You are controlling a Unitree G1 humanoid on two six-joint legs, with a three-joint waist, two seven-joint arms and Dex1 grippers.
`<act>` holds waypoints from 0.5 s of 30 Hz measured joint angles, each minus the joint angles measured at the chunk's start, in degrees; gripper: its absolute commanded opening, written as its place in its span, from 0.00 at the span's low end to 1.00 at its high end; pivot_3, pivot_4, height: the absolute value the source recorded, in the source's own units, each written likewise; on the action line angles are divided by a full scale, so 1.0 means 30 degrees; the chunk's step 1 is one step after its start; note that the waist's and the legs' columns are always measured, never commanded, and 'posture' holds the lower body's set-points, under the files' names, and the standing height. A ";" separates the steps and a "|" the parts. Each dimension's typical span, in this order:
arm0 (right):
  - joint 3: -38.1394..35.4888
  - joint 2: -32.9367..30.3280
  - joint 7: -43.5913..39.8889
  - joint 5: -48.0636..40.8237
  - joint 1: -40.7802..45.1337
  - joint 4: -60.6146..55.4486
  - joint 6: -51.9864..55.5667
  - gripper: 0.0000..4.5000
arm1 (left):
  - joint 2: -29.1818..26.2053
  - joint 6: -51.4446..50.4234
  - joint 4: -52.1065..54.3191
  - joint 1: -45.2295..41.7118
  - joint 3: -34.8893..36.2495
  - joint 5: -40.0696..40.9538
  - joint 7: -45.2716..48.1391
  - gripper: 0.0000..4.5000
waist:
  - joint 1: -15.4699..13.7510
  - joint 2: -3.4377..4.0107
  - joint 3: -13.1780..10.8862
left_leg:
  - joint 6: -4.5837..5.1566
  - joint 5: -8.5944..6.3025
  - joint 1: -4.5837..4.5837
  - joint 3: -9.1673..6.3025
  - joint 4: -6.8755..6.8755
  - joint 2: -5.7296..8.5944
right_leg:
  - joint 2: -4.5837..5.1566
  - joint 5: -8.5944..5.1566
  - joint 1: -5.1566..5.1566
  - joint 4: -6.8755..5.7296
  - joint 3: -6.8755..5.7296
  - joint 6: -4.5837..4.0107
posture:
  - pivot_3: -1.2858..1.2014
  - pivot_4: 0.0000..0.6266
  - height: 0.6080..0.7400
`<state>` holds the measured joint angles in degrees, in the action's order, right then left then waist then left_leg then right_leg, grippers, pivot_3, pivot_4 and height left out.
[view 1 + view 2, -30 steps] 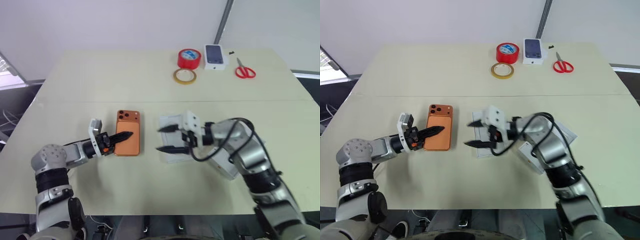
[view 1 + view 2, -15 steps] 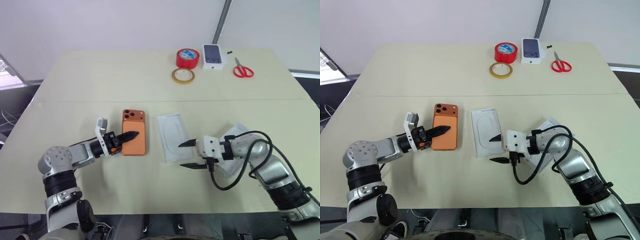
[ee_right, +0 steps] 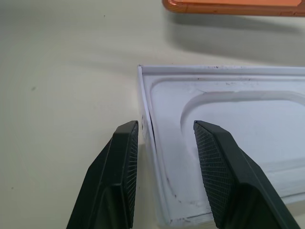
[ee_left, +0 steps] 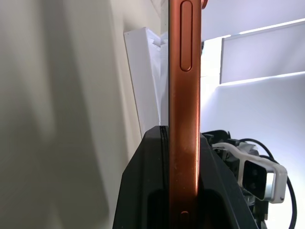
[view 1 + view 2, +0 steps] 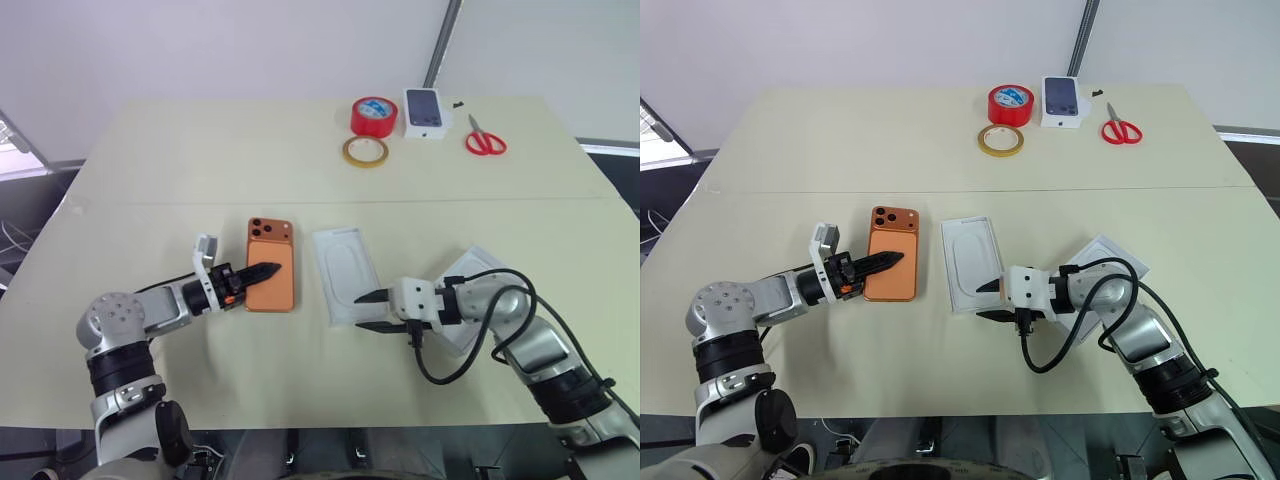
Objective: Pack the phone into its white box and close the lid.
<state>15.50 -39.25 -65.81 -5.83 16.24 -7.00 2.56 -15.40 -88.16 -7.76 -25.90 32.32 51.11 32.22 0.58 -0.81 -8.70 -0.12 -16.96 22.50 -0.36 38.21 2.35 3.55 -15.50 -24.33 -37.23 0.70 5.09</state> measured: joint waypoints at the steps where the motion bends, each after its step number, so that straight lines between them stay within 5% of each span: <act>1: 0.0013 0.0000 0.0010 0.0010 -0.0014 0.0000 0.0008 0.13 | 0.0068 -0.0050 0.0008 -0.0001 0.0009 0.0090 -0.0077 0.00 | -0.0001 0.0000 0.0000 | 0.0000 0.0000 0.0000 0.0000 0.0000 0.0000 | 0.0000 0.0000 0.0000 0.0000 0.0000 0.0000 | 0.52 0.24 1.00; 2: 0.0048 -0.0001 0.0026 0.0052 -0.0022 0.0000 -0.0013 0.03 | 0.0139 -0.0102 0.0011 0.0000 0.0009 0.0175 -0.0119 0.00 | -0.0001 0.0000 0.0000 | 0.0000 0.0000 0.0000 0.0000 0.0000 0.0000 | 0.0000 0.0000 0.0000 0.0000 0.0000 0.0000 | 0.52 0.24 1.00; 15: 0.0599 0.0961 0.0363 0.0764 0.0247 -0.0157 0.0876 0.01 | 0.0423 -0.0534 0.0043 -0.0252 0.0551 0.1068 -0.1325 0.00 | 0.0078 -0.0003 0.0001 | -0.0016 0.0010 -0.0008 0.0000 0.0001 -0.0001 | -0.0005 0.0000 -0.0001 -0.0010 0.0000 0.0000 | 0.52 0.24 1.00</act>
<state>17.30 -36.37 -64.72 -3.54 16.99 -7.47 5.19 -14.13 -89.76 -7.63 -26.65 33.98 54.31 28.25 0.81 -0.81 -8.70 -0.16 -16.93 22.48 -0.36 38.21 2.35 3.54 -15.50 -24.34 -37.26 0.70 5.09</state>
